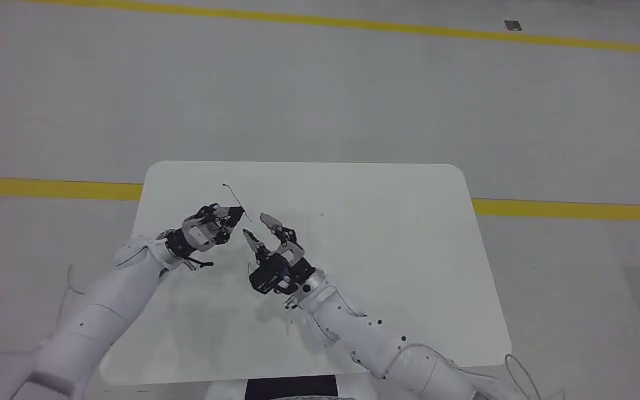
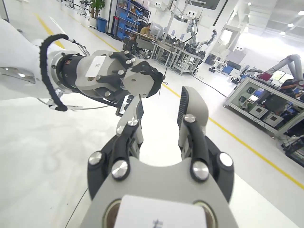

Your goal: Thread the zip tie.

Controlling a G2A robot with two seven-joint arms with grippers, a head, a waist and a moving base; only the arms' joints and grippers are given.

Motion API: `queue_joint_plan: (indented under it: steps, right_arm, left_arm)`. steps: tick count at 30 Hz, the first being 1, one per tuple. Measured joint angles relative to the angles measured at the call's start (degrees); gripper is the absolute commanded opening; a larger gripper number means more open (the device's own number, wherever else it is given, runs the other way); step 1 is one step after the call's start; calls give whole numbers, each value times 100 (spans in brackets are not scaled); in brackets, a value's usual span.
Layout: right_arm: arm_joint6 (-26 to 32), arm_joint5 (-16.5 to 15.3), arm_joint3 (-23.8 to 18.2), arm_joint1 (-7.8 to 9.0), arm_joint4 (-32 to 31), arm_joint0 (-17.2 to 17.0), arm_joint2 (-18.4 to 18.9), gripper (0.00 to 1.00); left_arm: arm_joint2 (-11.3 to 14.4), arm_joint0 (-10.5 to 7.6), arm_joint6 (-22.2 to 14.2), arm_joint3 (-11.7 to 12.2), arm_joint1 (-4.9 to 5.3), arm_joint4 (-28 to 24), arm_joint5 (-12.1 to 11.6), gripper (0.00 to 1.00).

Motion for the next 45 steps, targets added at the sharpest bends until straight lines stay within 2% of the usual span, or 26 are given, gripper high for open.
queue_joint_plan:
  steps: [12,22,30,34,36,45]
  right_arm:
    - [67,0,147,-96,0,248,-206,21]
    - [-13,0,169,-114,0,235,-146,16]
    - [-70,0,155,-104,0,199,-102,16]
    - [-85,0,151,-100,0,193,-90,9]
    - [-87,0,149,-98,0,192,-86,0]
    - [-62,0,140,-86,0,173,-72,0]
  left_arm:
    - [0,0,0,0,0,0,0,0]
    - [0,0,0,0,0,0,0,0]
    - [0,0,0,0,0,0,0,0]
    - [0,0,0,0,0,0,0,0]
    - [0,0,0,0,0,0,0,0]
    - [0,0,0,0,0,0,0,0]
